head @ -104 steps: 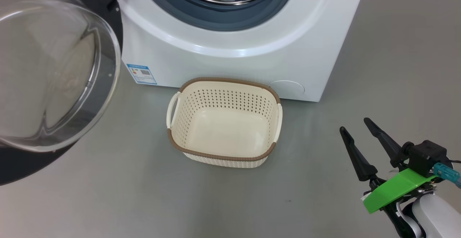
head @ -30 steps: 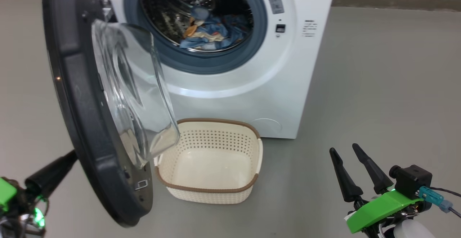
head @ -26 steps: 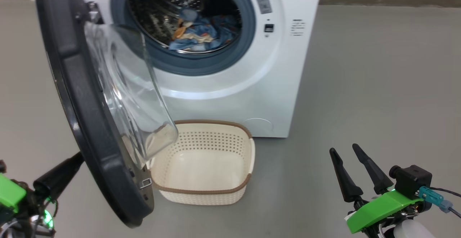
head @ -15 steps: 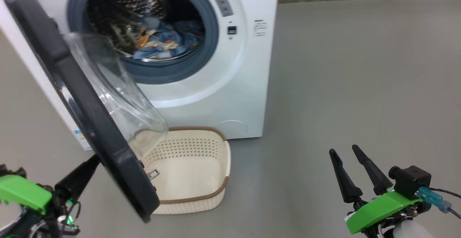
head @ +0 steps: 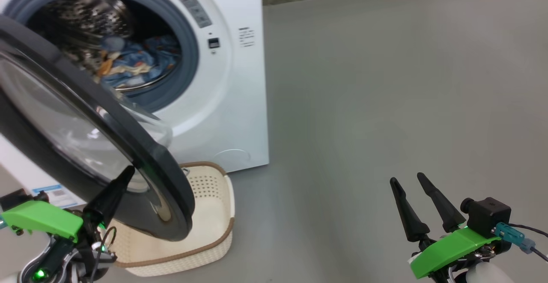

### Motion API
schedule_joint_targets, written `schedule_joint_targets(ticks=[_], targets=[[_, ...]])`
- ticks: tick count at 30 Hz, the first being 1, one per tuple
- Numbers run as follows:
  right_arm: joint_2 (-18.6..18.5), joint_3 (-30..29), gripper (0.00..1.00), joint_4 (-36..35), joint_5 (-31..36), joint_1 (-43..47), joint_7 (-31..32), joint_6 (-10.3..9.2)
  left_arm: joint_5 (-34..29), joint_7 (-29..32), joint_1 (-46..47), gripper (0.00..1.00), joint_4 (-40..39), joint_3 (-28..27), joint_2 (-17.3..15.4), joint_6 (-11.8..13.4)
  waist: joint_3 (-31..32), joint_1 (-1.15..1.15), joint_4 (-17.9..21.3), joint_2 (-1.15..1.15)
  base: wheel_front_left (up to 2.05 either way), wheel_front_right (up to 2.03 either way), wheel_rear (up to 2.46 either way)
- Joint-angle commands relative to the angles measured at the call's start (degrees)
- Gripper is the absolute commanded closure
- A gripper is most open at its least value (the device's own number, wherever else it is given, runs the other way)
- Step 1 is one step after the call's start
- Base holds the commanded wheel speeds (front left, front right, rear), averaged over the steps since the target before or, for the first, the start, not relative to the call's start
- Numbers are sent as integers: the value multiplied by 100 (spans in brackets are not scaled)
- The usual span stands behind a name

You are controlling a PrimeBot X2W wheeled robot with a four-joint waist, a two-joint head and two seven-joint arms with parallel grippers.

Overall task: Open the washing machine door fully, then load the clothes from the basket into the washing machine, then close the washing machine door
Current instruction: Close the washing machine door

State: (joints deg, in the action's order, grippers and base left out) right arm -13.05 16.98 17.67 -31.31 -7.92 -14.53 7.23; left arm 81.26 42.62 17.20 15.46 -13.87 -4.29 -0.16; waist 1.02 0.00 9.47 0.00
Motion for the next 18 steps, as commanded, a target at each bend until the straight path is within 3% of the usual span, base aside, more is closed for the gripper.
schedule_joint_targets(ticks=[1,10,18], targets=[[-60,100,0,-106,-24,-153,-47,25,-69,-45,316,100,-62,-123,-71,-87,-55,0,233,0,0,0,0],[-114,81,0,-132,-31,-190,-47,25,-89,-203,519,100,296,-114,-55,-296,-97,0,391,0,0,0,0],[-99,28,0,-121,-6,-178,-47,25,-111,-271,634,100,424,-137,-77,-330,-109,0,203,0,0,0,0]])
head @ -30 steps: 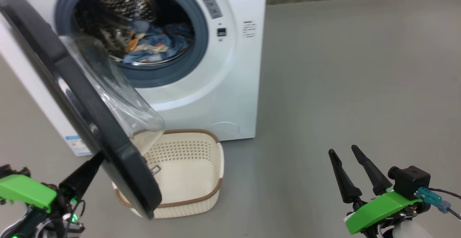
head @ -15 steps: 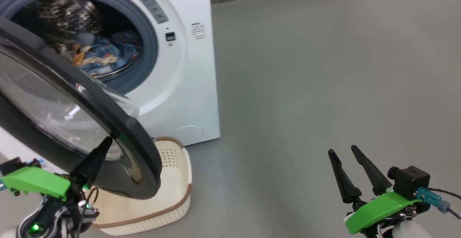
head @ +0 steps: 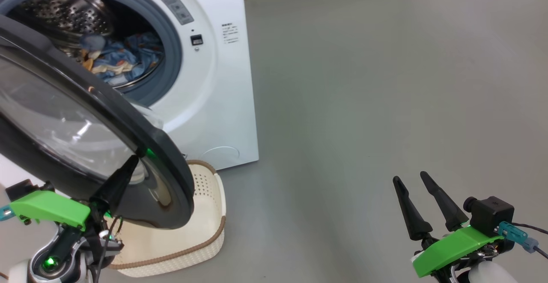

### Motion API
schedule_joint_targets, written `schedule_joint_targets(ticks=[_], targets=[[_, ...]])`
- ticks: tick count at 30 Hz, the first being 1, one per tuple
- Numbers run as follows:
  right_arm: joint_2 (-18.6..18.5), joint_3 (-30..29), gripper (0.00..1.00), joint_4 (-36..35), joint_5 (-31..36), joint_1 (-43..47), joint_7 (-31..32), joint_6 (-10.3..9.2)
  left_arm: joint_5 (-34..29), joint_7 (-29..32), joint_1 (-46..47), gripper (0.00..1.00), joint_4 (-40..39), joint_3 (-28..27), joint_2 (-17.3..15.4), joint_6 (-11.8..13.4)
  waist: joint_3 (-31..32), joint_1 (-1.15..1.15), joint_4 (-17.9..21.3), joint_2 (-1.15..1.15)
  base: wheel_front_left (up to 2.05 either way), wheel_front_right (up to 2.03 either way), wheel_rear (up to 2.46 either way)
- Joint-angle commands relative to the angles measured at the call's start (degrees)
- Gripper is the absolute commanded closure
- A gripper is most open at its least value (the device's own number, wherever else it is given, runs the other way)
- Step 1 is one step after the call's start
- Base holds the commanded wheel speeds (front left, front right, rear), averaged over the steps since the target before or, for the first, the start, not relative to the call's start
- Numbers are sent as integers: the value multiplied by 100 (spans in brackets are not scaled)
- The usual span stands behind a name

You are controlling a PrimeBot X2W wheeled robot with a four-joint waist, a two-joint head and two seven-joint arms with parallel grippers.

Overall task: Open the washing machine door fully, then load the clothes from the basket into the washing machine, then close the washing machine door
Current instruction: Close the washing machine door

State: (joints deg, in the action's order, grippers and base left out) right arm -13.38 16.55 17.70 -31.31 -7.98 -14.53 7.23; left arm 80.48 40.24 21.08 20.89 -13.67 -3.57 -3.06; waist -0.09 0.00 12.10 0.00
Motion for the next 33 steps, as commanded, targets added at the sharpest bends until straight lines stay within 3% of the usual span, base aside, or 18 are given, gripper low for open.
schedule_joint_targets(ticks=[1,10,13,17,19,21,33], targets=[[-62,70,0,-123,-4,-171,-47,25,-50,-42,249,100,-120,-152,-157,-43,5,0,-95,0,0,0,0],[-66,31,0,-124,5,-153,-47,25,-331,-210,188,100,-405,-97,-276,-101,50,0,-504,0,0,0,0],[-79,10,0,-128,3,-154,-47,25,-445,-339,162,0,-460,-123,-313,-81,73,0,-661,0,0,0,0],[-89,-22,0,-137,11,-161,-47,25,-705,-506,60,0,-618,-66,-381,-104,109,0,-848,0,0,0,0],[-97,-41,0,-142,14,-170,-47,25,-1147,-707,-32,0,-735,61,-592,-192,113,0,-917,0,0,0,0],[-95,-44,0,-148,18,-182,-47,25,-1719,-1066,-138,0,-839,224,-817,-292,115,0,-953,0,0,0,0],[-132,-89,0,-184,15,-189,-47,25,-3504,-3317,-787,0,-1435,999,-1248,-439,93,0,-907,0,0,0,0]])
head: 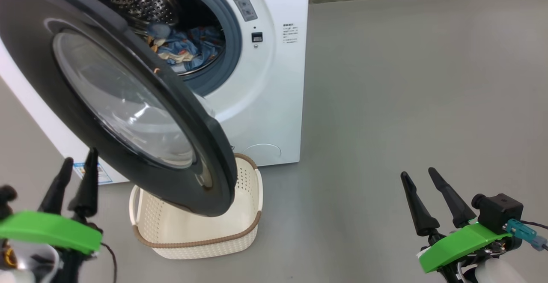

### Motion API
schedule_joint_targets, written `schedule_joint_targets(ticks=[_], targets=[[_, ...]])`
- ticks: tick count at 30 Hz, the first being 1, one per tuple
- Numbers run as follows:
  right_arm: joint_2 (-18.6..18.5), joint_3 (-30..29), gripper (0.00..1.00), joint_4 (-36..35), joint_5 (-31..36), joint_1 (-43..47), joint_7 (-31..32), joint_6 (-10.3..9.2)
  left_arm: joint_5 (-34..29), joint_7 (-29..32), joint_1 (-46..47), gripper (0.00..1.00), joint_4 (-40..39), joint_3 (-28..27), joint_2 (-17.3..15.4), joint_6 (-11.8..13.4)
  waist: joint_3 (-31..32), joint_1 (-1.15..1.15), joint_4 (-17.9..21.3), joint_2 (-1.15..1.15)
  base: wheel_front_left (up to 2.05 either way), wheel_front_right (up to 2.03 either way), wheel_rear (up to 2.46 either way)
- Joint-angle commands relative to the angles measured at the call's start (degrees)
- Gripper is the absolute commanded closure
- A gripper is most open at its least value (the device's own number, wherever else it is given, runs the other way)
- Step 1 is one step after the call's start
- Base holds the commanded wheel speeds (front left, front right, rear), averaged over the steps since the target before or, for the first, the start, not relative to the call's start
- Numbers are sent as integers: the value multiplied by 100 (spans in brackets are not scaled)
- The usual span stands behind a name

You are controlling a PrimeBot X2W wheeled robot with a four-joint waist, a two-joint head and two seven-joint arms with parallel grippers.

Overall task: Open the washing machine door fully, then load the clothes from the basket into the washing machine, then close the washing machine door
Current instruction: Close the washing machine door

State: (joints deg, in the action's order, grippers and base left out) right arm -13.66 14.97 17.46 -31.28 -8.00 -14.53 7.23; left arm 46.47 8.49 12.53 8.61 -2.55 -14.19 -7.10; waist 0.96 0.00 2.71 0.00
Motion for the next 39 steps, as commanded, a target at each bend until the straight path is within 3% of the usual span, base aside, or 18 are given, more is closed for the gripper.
schedule_joint_targets(ticks=[1,9,18,24,39], targets=[[-103,70,0,-160,12,-188,-47,25,-103,-142,68,0,-207,-113,-185,-35,-12,0,32,0,0,0,0],[-124,70,0,-168,19,-201,-47,25,-820,-1289,-264,0,-119,303,-298,-37,-48,0,190,0,0,0,0],[-141,89,0,-173,21,-192,-47,25,-1288,-2044,-454,0,370,448,-292,-8,-66,0,319,0,0,0,0],[-166,92,0,-187,34,-185,-47,25,-1634,-2275,-470,0,590,417,-259,125,-85,0,340,0,0,0,0],[-192,160,0,-157,26,-195,-47,25,-1992,-2347,-496,0,777,234,59,67,-76,0,310,0,0,0,0]])
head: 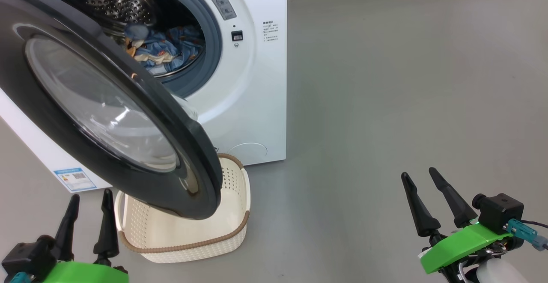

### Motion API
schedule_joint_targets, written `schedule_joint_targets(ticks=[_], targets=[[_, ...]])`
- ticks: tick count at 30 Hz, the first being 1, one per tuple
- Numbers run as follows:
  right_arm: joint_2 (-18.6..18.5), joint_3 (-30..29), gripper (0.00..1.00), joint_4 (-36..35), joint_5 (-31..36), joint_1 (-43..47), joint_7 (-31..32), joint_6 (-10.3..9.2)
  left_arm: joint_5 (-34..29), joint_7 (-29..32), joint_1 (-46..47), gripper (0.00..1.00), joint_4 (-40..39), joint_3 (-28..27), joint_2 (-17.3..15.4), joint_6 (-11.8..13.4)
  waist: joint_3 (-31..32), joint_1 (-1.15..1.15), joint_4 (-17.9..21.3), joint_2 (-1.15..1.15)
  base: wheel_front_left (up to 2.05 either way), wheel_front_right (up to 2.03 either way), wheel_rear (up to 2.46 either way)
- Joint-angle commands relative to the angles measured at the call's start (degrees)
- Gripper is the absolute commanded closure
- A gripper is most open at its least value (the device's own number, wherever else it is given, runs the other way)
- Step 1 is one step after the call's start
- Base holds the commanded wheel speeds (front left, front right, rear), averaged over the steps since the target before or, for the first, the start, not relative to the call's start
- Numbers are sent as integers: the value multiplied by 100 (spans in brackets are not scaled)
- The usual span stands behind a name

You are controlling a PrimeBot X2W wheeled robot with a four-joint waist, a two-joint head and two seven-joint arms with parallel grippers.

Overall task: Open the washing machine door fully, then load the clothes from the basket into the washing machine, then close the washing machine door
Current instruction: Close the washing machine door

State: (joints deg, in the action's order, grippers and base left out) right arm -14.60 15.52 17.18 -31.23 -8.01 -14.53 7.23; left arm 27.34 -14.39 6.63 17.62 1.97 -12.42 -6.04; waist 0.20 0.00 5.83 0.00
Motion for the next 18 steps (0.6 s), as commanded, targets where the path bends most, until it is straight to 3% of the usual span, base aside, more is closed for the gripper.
schedule_joint_targets(ticks=[1,18], targets=[[-100,106,0,-126,18,-195,-47,25,-100,-60,93,0,-130,-239,-100,-45,2,0,-5,0,0,0,0],[-142,118,0,-141,5,-186,-47,25,-261,-61,76,0,-105,-390,68,-118,7,0,-79,0,0,0,0]])
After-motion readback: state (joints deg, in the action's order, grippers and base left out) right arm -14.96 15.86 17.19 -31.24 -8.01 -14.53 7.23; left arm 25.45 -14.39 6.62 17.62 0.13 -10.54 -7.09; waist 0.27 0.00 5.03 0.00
